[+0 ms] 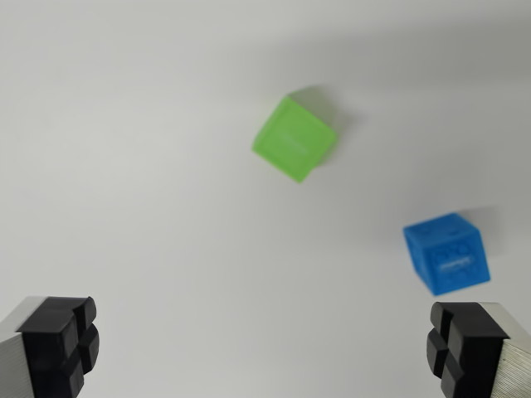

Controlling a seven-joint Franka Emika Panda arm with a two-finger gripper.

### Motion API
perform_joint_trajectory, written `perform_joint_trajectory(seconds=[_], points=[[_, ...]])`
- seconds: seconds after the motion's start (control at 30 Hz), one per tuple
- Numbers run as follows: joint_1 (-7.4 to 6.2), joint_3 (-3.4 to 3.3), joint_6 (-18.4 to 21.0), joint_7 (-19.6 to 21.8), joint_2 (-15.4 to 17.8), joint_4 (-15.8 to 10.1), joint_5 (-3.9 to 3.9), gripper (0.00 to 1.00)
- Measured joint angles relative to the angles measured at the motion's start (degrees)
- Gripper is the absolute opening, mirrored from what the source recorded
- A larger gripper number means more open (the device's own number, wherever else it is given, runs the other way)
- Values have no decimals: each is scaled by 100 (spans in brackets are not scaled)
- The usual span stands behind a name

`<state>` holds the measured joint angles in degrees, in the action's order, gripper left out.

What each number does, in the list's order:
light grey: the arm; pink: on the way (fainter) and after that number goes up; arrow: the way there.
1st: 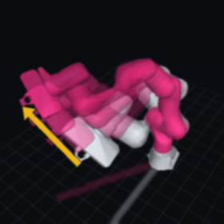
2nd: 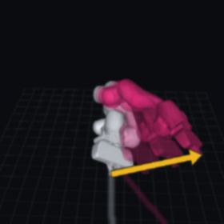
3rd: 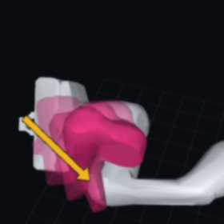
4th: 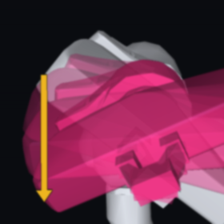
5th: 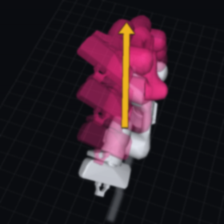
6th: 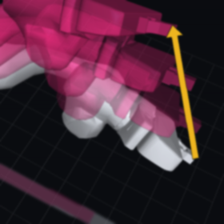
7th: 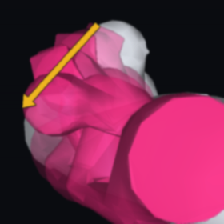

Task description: Stack cube

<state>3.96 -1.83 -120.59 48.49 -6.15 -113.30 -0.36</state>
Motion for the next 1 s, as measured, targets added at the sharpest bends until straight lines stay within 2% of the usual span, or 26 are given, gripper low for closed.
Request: perform_joint_trajectory(seconds=[0.57, 1.0], points=[[0, -1, -10, 13, -4, -11, 0, 100], [0, -12, -215, 259, -138, -103, 0, 100]])
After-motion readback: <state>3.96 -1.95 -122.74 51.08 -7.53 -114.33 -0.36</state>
